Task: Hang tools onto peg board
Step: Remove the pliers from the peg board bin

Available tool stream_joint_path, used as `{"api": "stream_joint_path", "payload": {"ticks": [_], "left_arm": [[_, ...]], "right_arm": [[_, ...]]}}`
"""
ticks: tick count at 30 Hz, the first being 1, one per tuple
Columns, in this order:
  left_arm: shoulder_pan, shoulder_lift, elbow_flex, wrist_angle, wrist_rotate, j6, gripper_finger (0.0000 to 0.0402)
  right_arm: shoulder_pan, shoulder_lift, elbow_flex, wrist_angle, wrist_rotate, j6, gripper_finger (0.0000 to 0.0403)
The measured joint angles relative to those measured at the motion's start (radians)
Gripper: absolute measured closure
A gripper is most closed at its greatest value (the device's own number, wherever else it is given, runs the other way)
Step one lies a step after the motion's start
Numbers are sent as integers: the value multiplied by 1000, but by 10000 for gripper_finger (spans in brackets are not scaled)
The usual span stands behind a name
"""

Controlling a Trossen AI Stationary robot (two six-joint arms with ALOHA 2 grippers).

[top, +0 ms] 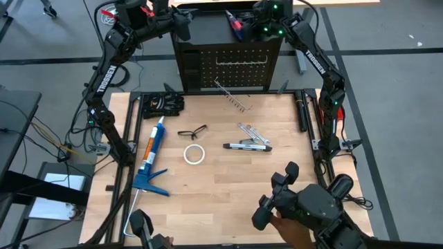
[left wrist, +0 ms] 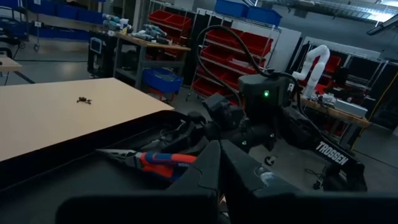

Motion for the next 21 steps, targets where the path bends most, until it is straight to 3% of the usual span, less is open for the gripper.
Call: {"api": "stream_joint_path", "payload": {"ticks": [13, 21], "left_arm": [[0, 0, 0, -7, 0, 0, 387], [0, 0, 0, -19, 0, -2, 387]], "right_arm": [[0, -3, 2, 0, -3, 6, 244], [30, -75, 6, 26, -27, 36, 244]]}}
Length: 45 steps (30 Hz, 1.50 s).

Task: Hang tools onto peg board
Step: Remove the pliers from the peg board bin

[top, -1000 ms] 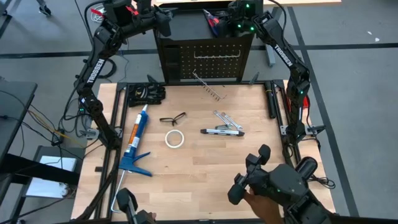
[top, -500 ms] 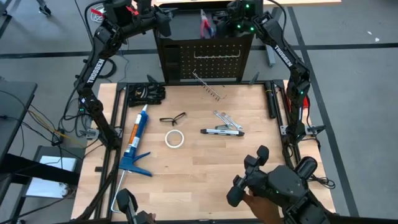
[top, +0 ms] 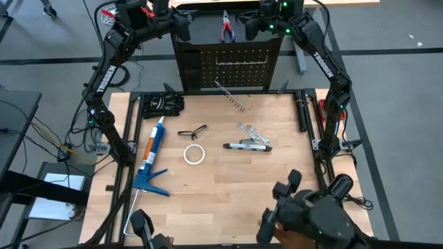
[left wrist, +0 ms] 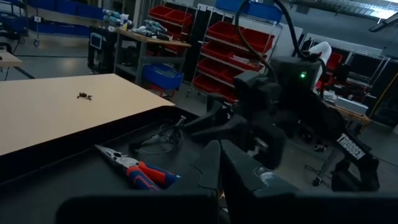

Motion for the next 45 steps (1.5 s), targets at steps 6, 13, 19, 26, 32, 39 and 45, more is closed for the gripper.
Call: {"api": "stream_joint_path", "payload": {"ticks": [6, 13, 19, 26, 32, 39, 45], "left_arm": [[0, 0, 0, 2, 0, 26, 387], [-2, 0, 0, 6, 0, 27, 387], [-2, 0, 0, 5, 1, 25, 387], [-3, -1, 0, 11, 5, 24, 387], [-5, -1, 0, 13, 7, 24, 387], [-5, -2, 0, 13, 6, 24, 387], [-5, -2, 0, 12, 7, 24, 387]], "right_arm": [[51, 20, -2, 47, -43, -33, 244], [68, 76, -8, 203, -29, -19, 244], [34, 106, -9, 76, -72, 90, 244], [-1, 92, 6, -101, -57, 54, 258], [-2, 83, 1, -99, -24, 48, 272], [-1, 83, 0, -101, -3, 50, 275], [-19, 77, -2, -100, 4, 63, 276]]}}
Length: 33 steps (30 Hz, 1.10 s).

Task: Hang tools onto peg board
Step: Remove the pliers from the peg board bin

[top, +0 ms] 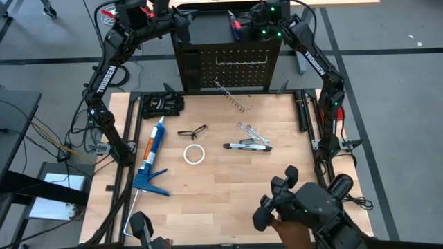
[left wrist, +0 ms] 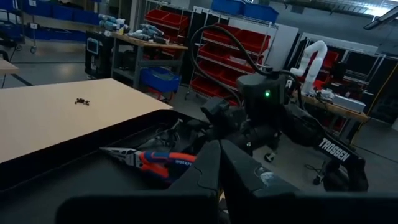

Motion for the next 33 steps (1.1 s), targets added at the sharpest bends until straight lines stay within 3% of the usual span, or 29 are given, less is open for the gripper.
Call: {"api": "stream_joint_path", "payload": {"ticks": [29, 33], "left_arm": [[0, 0, 0, -1, 1, 1, 387], [0, 0, 0, -2, 0, 1, 387]], "right_arm": [[-13, -21, -2, 37, -35, -49, 276], [-9, -21, -2, 78, -106, -12, 276]]}}
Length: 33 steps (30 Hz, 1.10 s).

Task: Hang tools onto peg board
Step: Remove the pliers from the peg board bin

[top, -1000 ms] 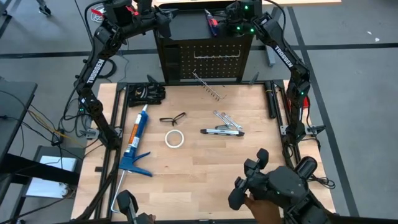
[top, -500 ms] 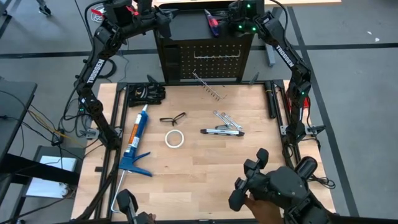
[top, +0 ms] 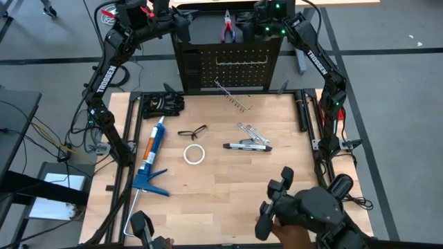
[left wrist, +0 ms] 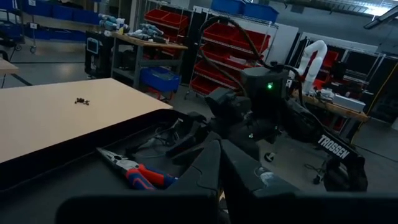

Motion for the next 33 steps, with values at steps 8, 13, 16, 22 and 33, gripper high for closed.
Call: {"api": "stream_joint_path", "payload": {"ticks": [8, 13, 16, 22, 33], "left_arm": [[0, 0, 0, 0, 0, 0, 387], [-1, 0, 0, 0, 0, 0, 387], [-3, 0, 0, -2, 0, 0, 387], [-3, 0, 0, -2, 0, 0, 387], [-3, 0, 0, -1, 0, 0, 387]], "right_arm": [[67, -2, 1, 50, -47, -51, 277], [96, -3, 2, 127, 42, -88, 277], [90, -3, 2, 139, 68, -93, 277], [53, -2, -35, 101, 12, -84, 278], [4, -11, -59, -97, 41, -88, 288]]}}
